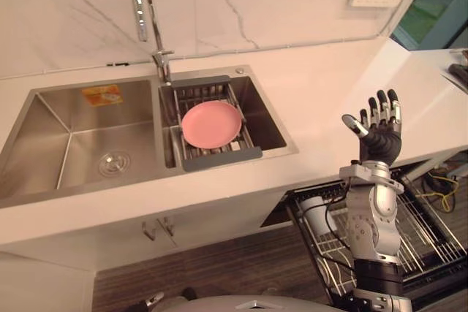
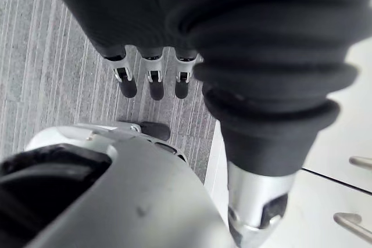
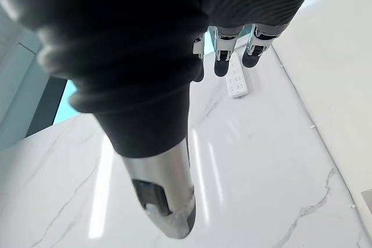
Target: Walk over to the sink, pick up the cup, carry it to the dishwasher, place the cup inside the dishwasher, then close the dishwasher door
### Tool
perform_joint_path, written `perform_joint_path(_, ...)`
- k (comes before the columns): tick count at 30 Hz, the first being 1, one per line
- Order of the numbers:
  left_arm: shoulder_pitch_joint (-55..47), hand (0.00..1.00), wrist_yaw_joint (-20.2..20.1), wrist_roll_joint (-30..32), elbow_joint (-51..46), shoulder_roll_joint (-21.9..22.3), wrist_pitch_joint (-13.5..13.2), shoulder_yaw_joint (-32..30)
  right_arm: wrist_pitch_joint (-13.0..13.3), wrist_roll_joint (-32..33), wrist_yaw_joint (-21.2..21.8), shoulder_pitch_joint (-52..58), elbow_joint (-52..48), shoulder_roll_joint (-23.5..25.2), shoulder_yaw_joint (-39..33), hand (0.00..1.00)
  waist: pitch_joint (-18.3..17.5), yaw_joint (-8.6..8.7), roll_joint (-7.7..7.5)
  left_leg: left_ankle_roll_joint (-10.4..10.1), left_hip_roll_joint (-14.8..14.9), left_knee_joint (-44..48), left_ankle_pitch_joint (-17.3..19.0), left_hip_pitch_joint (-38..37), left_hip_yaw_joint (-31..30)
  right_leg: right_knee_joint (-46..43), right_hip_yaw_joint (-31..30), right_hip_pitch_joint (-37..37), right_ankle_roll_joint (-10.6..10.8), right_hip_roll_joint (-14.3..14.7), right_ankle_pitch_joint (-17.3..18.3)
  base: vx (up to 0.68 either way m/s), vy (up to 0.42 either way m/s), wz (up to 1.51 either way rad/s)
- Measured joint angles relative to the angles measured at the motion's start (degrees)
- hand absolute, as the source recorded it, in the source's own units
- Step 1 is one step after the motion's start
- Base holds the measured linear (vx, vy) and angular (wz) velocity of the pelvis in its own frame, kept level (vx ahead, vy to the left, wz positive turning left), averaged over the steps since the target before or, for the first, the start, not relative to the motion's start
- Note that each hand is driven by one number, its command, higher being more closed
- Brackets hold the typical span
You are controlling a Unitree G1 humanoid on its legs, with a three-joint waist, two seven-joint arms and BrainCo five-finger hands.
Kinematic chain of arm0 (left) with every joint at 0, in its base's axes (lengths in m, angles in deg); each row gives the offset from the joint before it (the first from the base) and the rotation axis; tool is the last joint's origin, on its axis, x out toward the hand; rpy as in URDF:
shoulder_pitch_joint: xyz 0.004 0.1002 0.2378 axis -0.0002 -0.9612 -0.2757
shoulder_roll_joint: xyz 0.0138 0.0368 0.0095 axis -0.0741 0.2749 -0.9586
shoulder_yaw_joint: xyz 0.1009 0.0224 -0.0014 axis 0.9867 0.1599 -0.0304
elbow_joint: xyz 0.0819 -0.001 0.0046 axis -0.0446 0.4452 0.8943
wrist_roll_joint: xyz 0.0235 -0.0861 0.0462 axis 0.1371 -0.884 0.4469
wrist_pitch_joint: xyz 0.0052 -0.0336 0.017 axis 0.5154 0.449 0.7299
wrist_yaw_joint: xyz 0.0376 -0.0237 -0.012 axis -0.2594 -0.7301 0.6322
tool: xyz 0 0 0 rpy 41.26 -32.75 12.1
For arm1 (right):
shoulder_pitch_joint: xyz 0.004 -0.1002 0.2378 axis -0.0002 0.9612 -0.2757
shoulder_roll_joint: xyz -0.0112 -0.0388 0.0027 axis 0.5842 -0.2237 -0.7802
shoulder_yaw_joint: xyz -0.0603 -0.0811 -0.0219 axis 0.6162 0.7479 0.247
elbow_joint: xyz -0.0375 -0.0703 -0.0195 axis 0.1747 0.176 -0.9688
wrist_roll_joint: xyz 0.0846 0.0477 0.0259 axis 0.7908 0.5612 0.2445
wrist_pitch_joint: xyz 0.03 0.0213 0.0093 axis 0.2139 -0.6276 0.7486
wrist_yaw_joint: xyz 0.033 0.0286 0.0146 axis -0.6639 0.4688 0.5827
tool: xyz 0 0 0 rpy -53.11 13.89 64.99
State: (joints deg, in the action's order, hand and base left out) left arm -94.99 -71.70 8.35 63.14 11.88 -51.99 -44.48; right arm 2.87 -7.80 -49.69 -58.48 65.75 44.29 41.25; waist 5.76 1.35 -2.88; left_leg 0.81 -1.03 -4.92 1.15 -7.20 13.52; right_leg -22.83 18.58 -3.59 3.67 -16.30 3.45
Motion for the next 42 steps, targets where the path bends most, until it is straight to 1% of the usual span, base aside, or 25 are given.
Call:
perform_joint_path(1,0.0,0.00,0.0,0.0,0.0,-0.1,0.0,0.0,0.0,-0.2,-0.2,0.5,0.1,0.0,0.0,0.00,0.0,0.05,-0.27,0.0,0.0,0.0,0.0,-0.6,-0.7,-2.8,-1.2,-0.9,-1.1,-0.2,-0.3,0.14,0.038,0.20)
perform_joint_path(2,-0.1,0.00,0.2,0.0,0.0,0.1,0.2,0.1,0.0,-0.4,-0.6,1.7,0.7,0.1,0.0,0.00,0.1,0.20,-0.47,1.0,0.5,0.4,0.1,-2.2,-1.9,-8.2,-3.1,-3.4,-2.4,-0.1,0.6,0.17,0.006,0.22)
perform_joint_path(3,-0.1,0.00,0.9,0.0,0.1,-0.1,0.3,0.0,-0.2,-0.4,-0.6,2.4,2.0,0.4,0.0,0.00,0.2,0.65,-0.07,0.9,1.7,0.4,0.6,-3.0,-2.6,-8.6,-4.5,-4.8,-1.5,1.8,3.9,0.17,-0.002,0.25)
perform_joint_path(4,-0.1,0.00,1.3,0.0,0.4,-0.1,0.4,0.0,-0.2,-0.4,-0.6,3.0,1.9,0.4,-0.1,0.00,0.1,0.69,-0.25,0.8,2.3,0.4,0.7,-3.3,-2.9,-7.7,-5.2,-5.2,-1.3,3.1,4.8,0.13,-0.001,0.31)
perform_joint_path(5,-0.3,0.00,1.2,0.0,1.1,-0.5,0.5,-0.3,-0.2,-0.5,-0.4,4.1,1.3,0.4,-0.3,0.00,-0.2,0.89,-1.02,0.4,2.8,0.4,0.8,-3.3,-3.1,-5.2,-6.0,-6.2,-1.0,5.1,5.2,0.10,-0.024,0.30)
perform_joint_path(6,-0.2,0.00,1.1,0.4,1.5,-0.9,0.5,-0.3,-0.2,-0.6,-0.3,4.2,1.2,0.4,-0.5,0.00,-0.6,1.18,-1.75,0.0,2.6,0.4,1.1,-3.1,-3.4,-2.5,-6.5,-6.6,-1.1,6.0,4.7,0.10,-0.041,0.41)
perform_joint_path(7,0.3,0.00,1.2,1.1,1.6,-1.1,0.7,-0.3,-0.2,-0.6,-0.2,4.3,1.1,0.4,-1.0,0.00,-0.8,1.86,-2.22,-0.2,2.3,0.4,1.3,-3.2,-4.1,0.3,-6.9,-6.3,-1.2,6.6,3.3,0.12,-0.079,0.47)
perform_joint_path(8,0.2,0.00,1.3,1.5,1.6,-1.3,1.0,-0.3,-0.1,-0.6,-0.2,4.5,1.0,0.4,-1.5,0.00,-1.1,2.16,-2.84,-0.7,1.5,0.4,1.7,-3.4,-4.6,4.5,-7.0,-5.4,-1.4,6.8,-1.0,0.17,-0.097,0.44)
perform_joint_path(9,0.3,0.00,1.4,1.5,1.6,-1.4,1.2,-0.8,0.0,-0.6,0.1,4.5,1.0,0.3,-1.8,0.00,-1.4,2.07,-3.65,-1.2,0.6,0.5,2.0,-3.7,-4.8,7.1,-6.6,-4.3,-0.3,6.5,-3.5,0.22,-0.132,0.22)
perform_joint_path(10,0.6,0.00,1.4,1.4,1.5,-0.6,1.4,-1.8,0.0,-0.6,0.5,3.8,1.0,0.3,-2.7,0.00,-1.1,1.44,-3.05,-1.9,1.3,2.3,3.5,-3.2,-4.4,10.1,-6.7,-2.5,0.4,7.2,-3.1,0.18,-0.105,-0.01)
perform_joint_path(11,0.7,0.00,1.2,1.4,1.5,-0.2,1.6,-2.0,0.1,-0.6,0.5,3.2,1.0,0.2,-2.8,0.00,-0.6,1.35,-2.21,-2.2,1.9,3.7,4.4,-2.6,-3.8,10.8,-6.6,-2.2,0.1,7.8,-3.4,0.18,-0.104,-0.14)
perform_joint_path(12,0.8,0.00,1.1,1.4,1.5,0.8,1.8,-2.4,0.1,-0.7,0.4,2.6,1.0,-0.2,-2.8,0.00,-0.5,1.37,-0.60,-2.7,3.0,5.9,5.8,-1.3,-3.0,12.2,-6.6,-2.0,0.0,8.8,-3.5,0.13,-0.064,-0.12)
perform_joint_path(16,0.7,0.00,1.1,4.2,1.4,1.9,1.3,-2.4,-0.7,-1.1,-0.5,2.4,1.0,-2.0,-2.9,0.00,-0.5,1.77,1.31,-4.0,5.0,6.4,6.8,-2.1,-1.8,14.9,-5.9,0.3,-0.3,10.8,-3.7,0.14,-0.053,-0.04)
perform_joint_path(22,0.6,0.00,1.2,7.4,0.0,1.7,1.3,-2.4,-1.5,-2.9,-0.8,2.1,1.0,-1.8,-3.2,0.00,-0.2,1.93,0.80,-4.1,5.0,5.8,6.9,-2.9,0.9,19.2,-7.5,1.8,-0.2,11.7,-6.1,0.02,0.012,-0.16)
perform_joint_path(25,0.6,0.00,1.3,7.9,-0.2,1.7,1.3,-2.4,-1.6,-7.4,1.2,2.2,0.7,-1.8,-3.4,0.00,0.0,1.97,0.83,-4.1,4.7,5.7,6.9,-2.8,1.6,20.6,-8.2,2.0,0.1,11.7,-7.1,-0.04,0.021,-0.11)
perform_joint_path(28,0.7,0.00,1.3,8.5,-0.5,1.8,1.3,-2.4,-1.6,-11.8,4.1,3.9,-3.1,-1.9,-3.5,0.00,0.3,1.98,1.11,-4.0,4.7,5.7,7.0,-2.8,2.0,21.7,-8.0,2.6,0.1,11.8,-7.6,-0.04,0.000,0.02)
perform_joint_path(30,0.7,0.00,1.2,9.0,-0.6,1.8,1.3,-2.4,-1.6,-16.8,8.1,4.2,-4.8,-2.3,-3.5,0.00,0.3,2.11,1.15,-4.0,4.8,5.7,7.0,-2.7,2.1,21.8,-7.6,2.7,0.0,11.7,-7.7,-0.04,-0.007,0.05)
perform_joint_path(31,0.7,0.00,1.2,9.0,-0.6,1.8,1.4,-2.4,-1.6,-18.1,9.0,4.1,-5.0,-2.7,-3.5,0.00,0.3,2.10,1.15,-4.0,4.8,5.7,7.0,-2.7,2.1,21.9,-7.4,2.7,0.0,11.7,-7.8,-0.04,-0.007,0.09)
perform_joint_path(33,0.8,0.00,1.1,9.8,-0.8,1.8,1.5,-2.4,-2.1,-23.4,12.8,4.1,-5.2,-5.7,-3.0,0.00,0.4,2.02,1.08,-4.0,4.8,5.6,6.9,-2.7,2.1,22.7,-6.6,3.6,0.2,11.5,-8.0,-0.03,-0.003,0.17)
perform_joint_path(34,0.8,0.00,1.1,10.1,-0.8,1.8,1.6,-2.4,-2.2,-24.5,13.3,4.1,-5.2,-6.6,-2.7,0.00,0.4,1.95,1.06,-4.0,4.8,5.4,6.9,-2.6,2.1,22.8,-6.4,3.6,0.2,11.5,-8.0,-0.04,0.000,0.18)
perform_joint_path(35,0.9,0.00,1.0,10.9,-1.1,1.8,1.7,-2.3,-2.2,-27.8,14.6,3.7,-5.1,-8.2,-1.8,0.00,0.3,1.84,1.03,-3.8,4.7,4.8,6.7,-2.6,2.1,23.3,-5.8,3.8,0.2,11.4,-8.3,-0.02,0.000,0.14)
perform_joint_path(36,1.0,0.00,1.0,11.3,-1.1,1.8,1.7,-2.3,-2.2,-29.1,14.8,3.6,-4.9,-9.0,-1.2,0.00,0.3,1.87,0.98,-3.8,4.7,4.5,6.4,-2.5,2.0,23.6,-5.5,3.9,0.3,11.3,-8.4,-0.03,-0.002,0.26)
perform_joint_path(37,1.4,0.00,0.7,12.4,-1.2,1.6,2.0,-2.1,-2.1,-32.5,16.1,2.5,-3.7,-10.9,0.8,0.00,0.2,1.93,0.75,-3.7,4.5,3.8,5.6,-2.1,2.1,24.2,-4.6,3.9,0.4,11.1,-8.7,-0.01,-0.001,0.24)
perform_joint_path(39,1.7,0.00,0.5,12.4,-1.2,1.3,2.3,-1.7,-2.1,-34.6,17.0,1.1,-1.7,-12.1,2.1,0.00,0.1,2.15,0.58,-3.9,4.5,3.7,5.0,-1.8,2.2,24.3,-3.6,3.9,0.4,10.8,-8.7,-0.01,0.006,0.33)
perform_joint_path(42,1.8,0.00,-0.2,12.3,-2.0,1.0,2.9,-1.2,-1.8,-42.8,18.2,-3.3,4.7,-14.4,6.7,0.00,-0.1,1.66,0.14,-4.3,4.5,3.7,4.4,-1.2,2.4,25.5,-1.2,5.4,0.5,10.3,-8.7,-0.01,0.009,0.44)
